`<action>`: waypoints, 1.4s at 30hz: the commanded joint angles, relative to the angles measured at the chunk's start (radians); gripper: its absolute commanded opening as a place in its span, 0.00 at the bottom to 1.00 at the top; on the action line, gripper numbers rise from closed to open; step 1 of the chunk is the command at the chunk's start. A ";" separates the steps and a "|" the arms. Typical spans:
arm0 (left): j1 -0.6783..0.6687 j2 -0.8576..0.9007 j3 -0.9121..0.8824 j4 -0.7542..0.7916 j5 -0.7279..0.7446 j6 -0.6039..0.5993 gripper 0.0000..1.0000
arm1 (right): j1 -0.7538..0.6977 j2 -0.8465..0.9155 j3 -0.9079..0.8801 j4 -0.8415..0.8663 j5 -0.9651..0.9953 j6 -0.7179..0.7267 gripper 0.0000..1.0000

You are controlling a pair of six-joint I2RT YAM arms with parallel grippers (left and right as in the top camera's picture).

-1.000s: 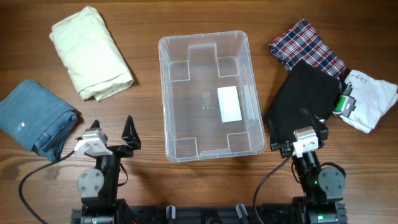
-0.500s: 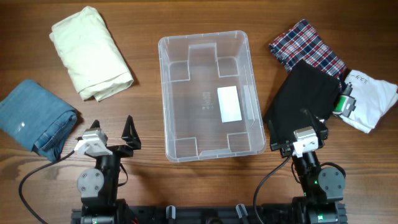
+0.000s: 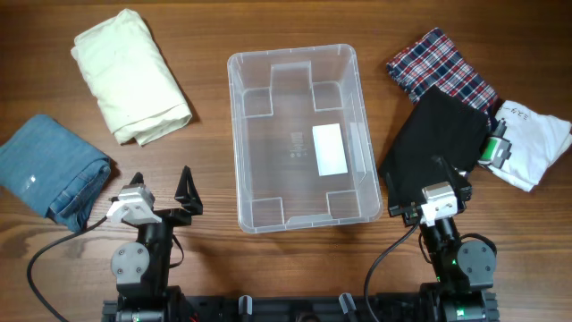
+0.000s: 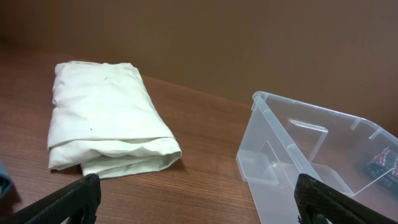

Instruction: Pack container

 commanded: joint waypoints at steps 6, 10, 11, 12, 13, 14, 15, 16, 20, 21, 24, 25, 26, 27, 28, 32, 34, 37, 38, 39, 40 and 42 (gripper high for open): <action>-0.006 -0.010 -0.010 0.000 -0.016 0.016 1.00 | 0.002 -0.008 -0.001 0.006 -0.017 -0.008 1.00; -0.006 -0.010 -0.010 0.000 -0.016 0.016 1.00 | 0.002 -0.008 -0.001 0.005 -0.017 -0.008 1.00; -0.006 -0.010 -0.010 0.000 -0.016 0.016 1.00 | 0.002 -0.008 -0.001 0.006 -0.017 -0.008 1.00; -0.006 -0.010 -0.010 0.000 -0.016 0.016 1.00 | 0.002 -0.008 -0.001 0.005 -0.017 -0.008 1.00; -0.006 -0.010 -0.010 0.000 -0.016 0.016 1.00 | 0.002 -0.008 -0.001 0.006 -0.017 -0.009 1.00; -0.006 -0.010 -0.010 0.000 -0.016 0.016 1.00 | 0.002 -0.008 -0.001 0.005 -0.017 -0.008 1.00; -0.006 -0.010 -0.010 0.000 -0.016 0.016 1.00 | 0.002 -0.008 -0.001 0.005 -0.017 -0.008 1.00; -0.006 -0.010 -0.010 0.000 -0.016 0.016 1.00 | 0.002 -0.008 -0.001 0.006 -0.017 -0.008 1.00; -0.006 -0.010 -0.010 0.000 -0.016 0.016 1.00 | 0.002 -0.008 -0.001 0.006 -0.017 -0.008 1.00; -0.006 -0.010 -0.010 0.000 -0.016 0.016 1.00 | 0.002 -0.008 -0.001 0.006 -0.017 -0.008 1.00; -0.006 -0.010 -0.010 0.000 -0.016 0.015 1.00 | 0.002 -0.008 -0.001 0.006 -0.017 0.000 1.00; -0.006 -0.010 -0.010 0.000 -0.016 0.015 1.00 | 0.002 -0.008 -0.001 0.005 -0.017 -0.002 1.00; -0.006 -0.010 -0.010 0.000 -0.016 0.016 1.00 | 0.002 -0.008 -0.001 0.005 -0.018 0.000 1.00; -0.006 -0.010 -0.010 0.000 -0.016 0.016 1.00 | 0.002 -0.008 -0.001 0.005 -0.018 0.005 1.00; -0.006 -0.010 -0.010 0.000 -0.016 0.015 1.00 | 0.002 -0.008 -0.001 0.006 -0.020 0.010 1.00; -0.006 -0.005 -0.010 0.002 0.006 -0.069 1.00 | 0.002 -0.003 -0.001 0.006 -0.023 0.208 1.00; -0.006 -0.003 -0.008 0.001 0.014 -0.122 1.00 | 0.002 0.014 0.006 0.003 0.004 0.284 1.00; -0.006 0.009 0.058 -0.037 0.059 -0.132 0.99 | 0.002 0.068 0.087 -0.025 0.063 0.342 1.00; -0.006 0.021 0.102 -0.063 0.059 -0.147 1.00 | 0.002 0.099 0.136 -0.045 0.100 0.350 1.00; -0.006 0.039 0.150 -0.086 0.059 -0.146 0.99 | 0.002 0.131 0.187 -0.074 0.122 0.351 1.00; -0.006 0.063 0.204 -0.116 0.058 -0.146 0.99 | 0.002 0.167 0.245 -0.112 0.149 0.364 1.00; -0.006 0.144 0.327 -0.179 0.058 -0.146 1.00 | 0.002 0.266 0.394 -0.240 0.191 0.419 1.00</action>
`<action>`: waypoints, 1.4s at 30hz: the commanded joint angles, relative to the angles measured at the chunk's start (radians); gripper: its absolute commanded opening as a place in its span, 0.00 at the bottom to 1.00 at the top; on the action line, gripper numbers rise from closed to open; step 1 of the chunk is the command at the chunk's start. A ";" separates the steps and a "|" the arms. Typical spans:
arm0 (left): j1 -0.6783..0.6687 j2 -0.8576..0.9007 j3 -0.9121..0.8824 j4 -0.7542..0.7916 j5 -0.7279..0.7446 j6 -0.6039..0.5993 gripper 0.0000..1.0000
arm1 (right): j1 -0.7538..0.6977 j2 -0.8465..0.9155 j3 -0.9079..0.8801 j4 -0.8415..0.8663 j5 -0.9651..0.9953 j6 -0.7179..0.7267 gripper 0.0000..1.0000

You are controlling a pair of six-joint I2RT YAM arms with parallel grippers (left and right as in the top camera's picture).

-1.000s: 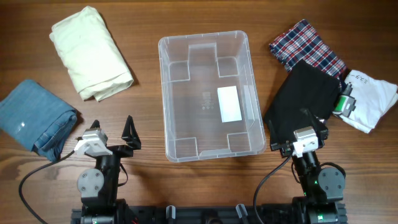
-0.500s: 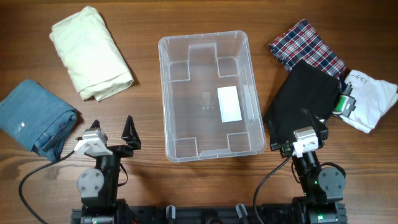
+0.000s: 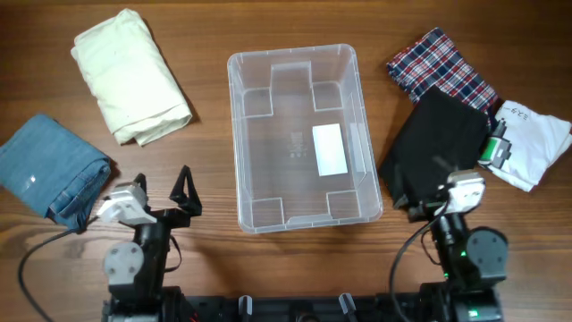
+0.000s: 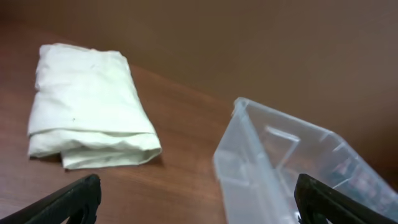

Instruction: Pack container

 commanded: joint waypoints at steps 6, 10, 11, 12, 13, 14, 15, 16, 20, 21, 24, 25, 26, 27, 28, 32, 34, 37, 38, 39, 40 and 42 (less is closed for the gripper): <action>-0.006 0.423 0.523 -0.287 0.019 -0.013 1.00 | -0.003 0.495 0.588 -0.462 0.085 0.175 1.00; -0.006 0.665 0.714 -0.507 0.021 -0.013 1.00 | -0.061 0.803 0.850 -0.693 0.003 0.175 1.00; -0.006 0.703 0.734 -0.541 0.030 -0.013 1.00 | -0.086 0.872 0.892 -0.720 -0.055 0.138 1.00; -0.006 0.745 0.753 -0.577 0.045 -0.013 1.00 | -0.107 0.919 0.917 -0.735 -0.114 0.099 1.00; -0.006 0.786 0.765 -0.610 0.050 -0.013 1.00 | -0.135 0.972 0.935 -0.743 -0.171 0.071 1.00; -0.005 0.821 0.769 -0.626 0.050 -0.013 1.00 | -0.172 1.012 0.937 -0.743 -0.207 0.066 1.00; -0.006 0.838 0.769 -0.634 0.050 -0.013 1.00 | -0.208 1.041 0.937 -0.746 -0.217 0.072 1.00; -0.005 0.859 0.769 -0.641 0.050 -0.013 1.00 | -0.257 1.072 0.936 -0.753 -0.221 0.093 1.00; -0.005 0.864 0.769 -0.642 0.050 -0.013 1.00 | -0.469 1.174 0.933 -0.776 -0.254 0.050 1.00; -0.005 0.863 0.769 -0.640 0.050 -0.013 1.00 | -0.501 1.192 0.928 -0.776 -0.254 0.021 1.00; -0.006 0.862 0.769 -0.628 0.050 -0.013 1.00 | -0.551 1.250 0.858 -0.733 -0.253 -0.041 1.00; -0.006 0.862 0.769 -0.626 0.050 -0.013 1.00 | -0.556 1.269 0.827 -0.710 -0.252 -0.042 1.00; -0.006 0.862 0.769 -0.624 0.050 -0.013 1.00 | -0.558 1.287 0.793 -0.679 -0.253 -0.042 1.00; -0.006 0.862 0.769 -0.624 0.050 -0.013 1.00 | -0.560 1.306 0.760 -0.644 -0.253 -0.042 1.00; -0.006 0.862 0.769 -0.624 0.050 -0.013 1.00 | -0.560 1.326 0.724 -0.597 -0.253 -0.040 1.00; -0.006 0.862 0.769 -0.624 0.050 -0.013 1.00 | -0.559 1.436 0.621 -0.378 -0.257 -0.040 1.00; -0.006 0.862 0.769 -0.624 0.050 -0.013 1.00 | -0.559 1.479 0.620 -0.323 -0.283 -0.039 1.00; -0.006 0.862 0.769 -0.624 0.050 -0.013 1.00 | -0.559 1.562 0.620 -0.253 -0.374 -0.040 1.00; -0.006 0.862 0.769 -0.625 0.050 -0.014 1.00 | -0.558 1.588 0.620 -0.240 -0.423 -0.044 1.00; -0.006 0.862 0.769 -0.625 0.050 -0.014 1.00 | -0.557 1.610 0.620 -0.232 -0.481 -0.044 1.00; -0.006 0.862 0.769 -0.625 0.050 -0.014 1.00 | -0.555 1.628 0.620 -0.225 -0.536 -0.048 0.98; -0.006 0.862 0.769 -0.625 0.050 -0.014 1.00 | -0.545 1.642 0.620 -0.226 -0.582 -0.050 0.70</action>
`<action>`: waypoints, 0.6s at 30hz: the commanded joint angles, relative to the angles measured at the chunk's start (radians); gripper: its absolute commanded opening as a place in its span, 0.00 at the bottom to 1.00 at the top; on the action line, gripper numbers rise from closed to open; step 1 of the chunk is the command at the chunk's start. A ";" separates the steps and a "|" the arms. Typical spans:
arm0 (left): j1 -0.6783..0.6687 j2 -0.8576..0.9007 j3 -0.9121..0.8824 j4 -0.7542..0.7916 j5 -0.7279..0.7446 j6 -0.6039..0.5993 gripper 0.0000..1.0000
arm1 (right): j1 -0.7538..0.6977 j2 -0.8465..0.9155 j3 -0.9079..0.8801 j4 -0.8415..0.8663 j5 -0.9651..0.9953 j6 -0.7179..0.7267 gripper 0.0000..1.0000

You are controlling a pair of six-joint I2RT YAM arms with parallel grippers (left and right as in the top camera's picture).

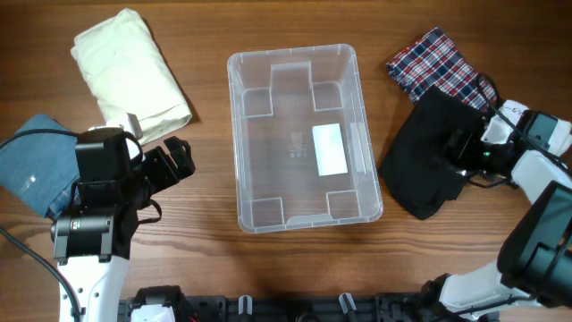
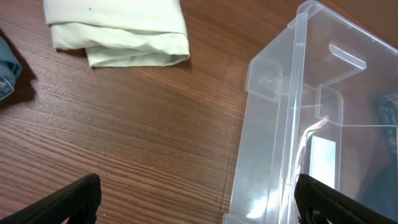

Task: Pack container
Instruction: 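Reach the right gripper to the black garment and grasp it, then carry the black garment into the container and release it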

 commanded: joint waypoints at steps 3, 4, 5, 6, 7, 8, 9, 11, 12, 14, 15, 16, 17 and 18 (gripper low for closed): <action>-0.006 -0.007 0.021 0.003 0.013 -0.009 1.00 | 0.021 0.069 -0.029 -0.040 -0.161 0.010 0.25; -0.006 -0.007 0.021 0.003 0.013 -0.009 1.00 | 0.021 0.065 -0.029 -0.046 -0.184 0.010 0.17; -0.006 -0.007 0.021 0.003 0.013 -0.010 1.00 | 0.021 0.048 -0.027 -0.054 -0.225 0.010 0.09; -0.006 -0.007 0.021 0.003 0.013 -0.009 1.00 | 0.021 0.034 -0.025 -0.059 -0.246 0.011 0.04; -0.006 -0.007 0.021 0.003 0.013 -0.009 1.00 | 0.021 0.014 -0.021 -0.066 -0.267 0.011 0.04; -0.006 -0.007 0.021 0.003 0.013 -0.009 1.00 | 0.021 -0.037 -0.010 -0.086 -0.295 0.012 0.04; -0.006 -0.007 0.021 0.003 0.013 -0.009 1.00 | 0.022 -0.086 -0.002 -0.099 -0.304 0.013 0.04; -0.006 -0.007 0.021 0.003 0.013 -0.009 1.00 | 0.027 -0.204 0.019 -0.130 -0.303 0.013 0.04; -0.006 -0.007 0.021 0.003 0.013 -0.009 1.00 | 0.034 -0.295 0.034 -0.139 -0.302 0.019 0.04; -0.006 -0.007 0.021 0.003 0.013 -0.009 1.00 | 0.061 -0.479 0.077 -0.139 -0.251 0.047 0.04; -0.006 -0.007 0.021 0.003 0.013 -0.010 1.00 | 0.082 -0.552 0.101 -0.140 -0.218 0.046 0.04; -0.006 -0.007 0.021 0.003 0.013 -0.009 1.00 | 0.113 -0.624 0.130 -0.140 -0.179 0.046 0.04; -0.006 -0.007 0.021 0.003 0.012 -0.009 1.00 | 0.150 -0.679 0.154 -0.139 -0.150 0.046 0.04; -0.006 -0.007 0.021 0.003 0.012 -0.009 1.00 | 0.194 -0.721 0.175 -0.139 -0.126 0.046 0.04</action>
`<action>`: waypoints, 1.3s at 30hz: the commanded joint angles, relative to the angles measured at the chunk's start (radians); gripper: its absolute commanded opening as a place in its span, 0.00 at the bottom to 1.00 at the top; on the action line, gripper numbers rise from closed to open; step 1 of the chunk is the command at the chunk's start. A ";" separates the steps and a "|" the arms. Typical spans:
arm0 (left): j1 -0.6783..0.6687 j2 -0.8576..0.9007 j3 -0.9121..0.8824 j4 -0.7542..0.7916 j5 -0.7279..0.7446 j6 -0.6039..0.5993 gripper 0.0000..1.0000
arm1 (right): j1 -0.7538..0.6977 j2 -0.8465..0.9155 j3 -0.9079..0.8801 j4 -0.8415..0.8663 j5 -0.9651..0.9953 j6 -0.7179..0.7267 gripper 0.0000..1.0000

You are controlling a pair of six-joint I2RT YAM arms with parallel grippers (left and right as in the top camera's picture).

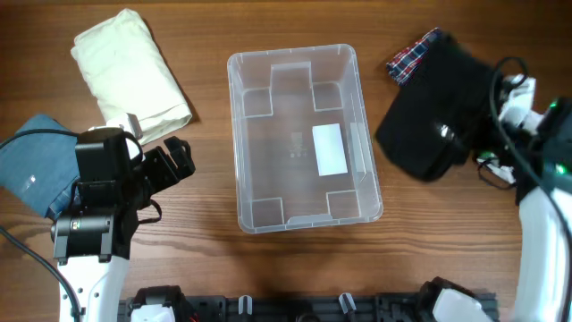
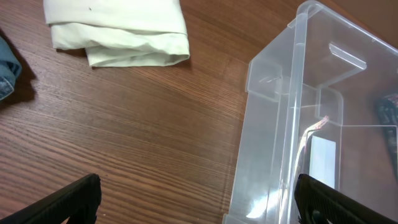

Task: Pack container
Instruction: 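Carry the black garment into the container and release it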

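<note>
A clear plastic container (image 1: pixel 295 134) stands mid-table; the left wrist view shows its near corner (image 2: pixel 311 74) and nothing inside but a white label. A folded cream cloth (image 1: pixel 130 76) and folded jeans (image 1: pixel 31 165) lie to its left. My left gripper (image 1: pixel 174 161) hovers open between jeans and container, its fingertips wide apart over bare wood (image 2: pixel 196 205). To the right, a bunched black garment (image 1: pixel 438 116) hangs from my right gripper (image 1: pixel 487 112), whose fingers are lost in the dark cloth. A plaid cloth (image 1: pixel 407 55) peeks out behind it.
My right arm (image 1: pixel 536 152) and its cables cover the table's right edge, hiding whatever lies beneath them. The cream cloth (image 2: pixel 118 28) and a corner of the jeans (image 2: pixel 6 71) sit at the far left in the left wrist view.
The black garment has shifted toward the back of the table and bunched up, now covering most of the plaid cloth. My right arm has moved with it. The left arm has not moved.
Both arms first sat low at the table's front edge, grippers open. By 0.6 s ago the left one had reached out between jeans and container, and the right one was at the black garment's right side. Now that garment is raised and displaced.
</note>
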 commanded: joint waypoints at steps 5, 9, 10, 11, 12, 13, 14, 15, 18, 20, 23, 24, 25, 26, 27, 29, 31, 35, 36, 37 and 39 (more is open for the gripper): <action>-0.006 -0.007 0.021 0.003 0.013 -0.010 1.00 | 0.388 -0.137 0.132 0.031 0.167 0.035 0.04; -0.006 -0.007 0.021 0.003 0.013 -0.010 1.00 | 0.673 0.082 0.187 0.092 0.284 0.035 0.04; -0.006 -0.007 0.021 0.003 0.013 -0.010 1.00 | 0.727 0.177 0.222 0.109 0.300 0.034 0.04; -0.006 -0.007 0.021 0.002 0.013 -0.010 1.00 | 0.753 0.247 0.250 0.124 0.299 0.035 0.04; -0.006 -0.007 0.021 0.002 0.013 -0.009 1.00 | 0.768 0.300 0.273 0.137 0.299 0.036 0.04; -0.006 -0.007 0.021 0.002 0.013 -0.009 1.00 | 0.783 0.382 0.312 0.143 0.299 0.039 0.04; -0.006 -0.007 0.021 0.002 0.013 -0.010 1.00 | 0.797 0.463 0.353 0.141 0.289 0.044 0.04; -0.006 -0.007 0.021 0.002 0.013 -0.010 1.00 | 0.806 0.517 0.377 0.142 0.272 0.047 0.04; -0.006 -0.007 0.021 -0.001 0.013 -0.009 1.00 | 0.831 0.638 0.402 0.163 0.261 0.077 0.04; -0.006 -0.007 0.021 -0.009 0.012 -0.009 1.00 | 0.839 0.684 0.402 0.164 0.246 0.086 0.04; -0.006 -0.007 0.021 -0.009 0.012 -0.009 1.00 | 0.843 0.710 0.401 0.158 0.242 0.086 0.04; -0.006 -0.007 0.021 -0.009 0.012 -0.009 1.00 | 0.844 0.710 0.401 0.156 0.243 0.082 0.14; -0.006 -0.007 0.021 -0.009 0.012 -0.009 1.00 | 0.844 0.710 0.401 0.154 0.260 0.083 1.00; -0.006 -0.007 0.021 -0.009 0.012 -0.009 1.00 | 0.844 0.710 0.401 0.149 0.296 0.085 1.00; -0.006 -0.007 0.021 -0.010 0.012 -0.009 1.00 | 0.844 0.710 0.401 0.139 0.355 0.113 1.00; -0.006 -0.007 0.021 -0.010 0.013 -0.009 1.00 | 0.844 0.704 0.402 0.114 0.438 0.142 1.00; -0.006 -0.007 0.021 -0.010 0.013 -0.009 1.00 | 0.844 0.672 0.402 0.099 0.479 0.120 1.00; -0.006 -0.007 0.021 -0.009 0.012 -0.009 1.00 | 0.844 0.505 0.402 0.085 0.562 0.051 1.00; -0.006 -0.007 0.021 -0.010 0.012 -0.009 1.00 | 0.844 0.450 0.402 0.080 0.593 0.023 1.00; -0.006 -0.007 0.021 -0.010 0.012 -0.009 1.00 | 0.843 0.387 0.402 0.067 0.645 -0.006 1.00; -0.006 -0.007 0.021 -0.010 0.012 -0.009 1.00 | 0.812 0.266 0.401 0.061 0.784 -0.003 1.00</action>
